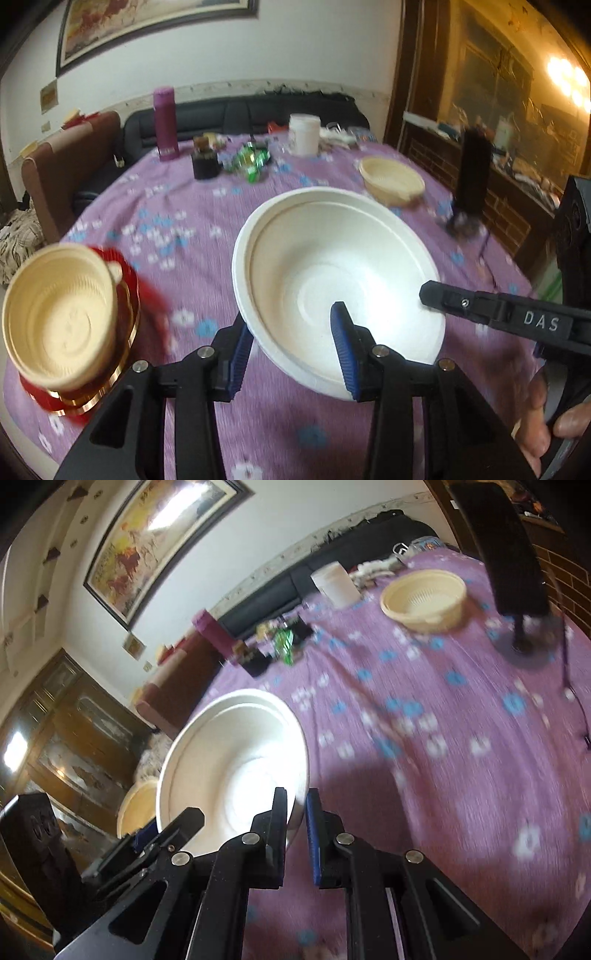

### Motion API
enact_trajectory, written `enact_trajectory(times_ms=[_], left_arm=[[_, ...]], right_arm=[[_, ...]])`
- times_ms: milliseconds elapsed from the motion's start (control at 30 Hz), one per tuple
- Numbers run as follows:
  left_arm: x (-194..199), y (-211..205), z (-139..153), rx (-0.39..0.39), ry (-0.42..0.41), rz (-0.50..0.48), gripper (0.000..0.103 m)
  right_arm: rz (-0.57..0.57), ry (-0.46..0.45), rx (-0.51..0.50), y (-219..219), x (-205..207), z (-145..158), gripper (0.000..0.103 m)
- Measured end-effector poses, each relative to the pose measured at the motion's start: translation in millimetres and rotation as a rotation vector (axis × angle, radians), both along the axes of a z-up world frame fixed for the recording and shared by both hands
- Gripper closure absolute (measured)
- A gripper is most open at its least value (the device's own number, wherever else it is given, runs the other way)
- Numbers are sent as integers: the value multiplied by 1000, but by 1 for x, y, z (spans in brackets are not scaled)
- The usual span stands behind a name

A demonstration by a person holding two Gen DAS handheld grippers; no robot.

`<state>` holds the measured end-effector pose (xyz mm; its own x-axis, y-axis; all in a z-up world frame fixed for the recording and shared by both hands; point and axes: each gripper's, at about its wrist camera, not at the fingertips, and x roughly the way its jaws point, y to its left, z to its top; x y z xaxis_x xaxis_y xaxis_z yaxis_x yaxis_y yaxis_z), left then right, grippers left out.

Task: Organize plates and bowls
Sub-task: 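Lift the white bowl with both tools toward the plate stack, then carry the white bowl with both tools over the cream-yellow bowl in the stack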

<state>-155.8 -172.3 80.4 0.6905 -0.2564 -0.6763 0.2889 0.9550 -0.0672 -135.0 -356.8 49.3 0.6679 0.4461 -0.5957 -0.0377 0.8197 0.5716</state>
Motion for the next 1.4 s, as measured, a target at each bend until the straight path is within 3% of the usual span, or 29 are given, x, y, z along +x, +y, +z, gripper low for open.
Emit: enact_trajectory(times_ms=[267, 500, 633, 733, 900, 1400], left_arm=[[6, 7, -31, -25, 86, -11, 63], [18, 14, -39, -33, 95, 7, 61], [21, 18, -39, -19, 66, 20, 62], [20, 17, -37, -15, 38, 10, 77], [14, 14, -32, 16, -10, 5, 77], [11, 18, -32, 56, -53, 29, 77]], right_arm=[[2, 88, -19, 4, -6, -31, 90], [-1, 63, -66, 11, 0, -32, 88], [-15, 46, -104, 13, 0, -30, 88], [-23, 29, -156, 17, -1, -29, 88], [-45, 4, -202, 22, -4, -27, 90], [-40, -4, -197, 31, -8, -23, 90]])
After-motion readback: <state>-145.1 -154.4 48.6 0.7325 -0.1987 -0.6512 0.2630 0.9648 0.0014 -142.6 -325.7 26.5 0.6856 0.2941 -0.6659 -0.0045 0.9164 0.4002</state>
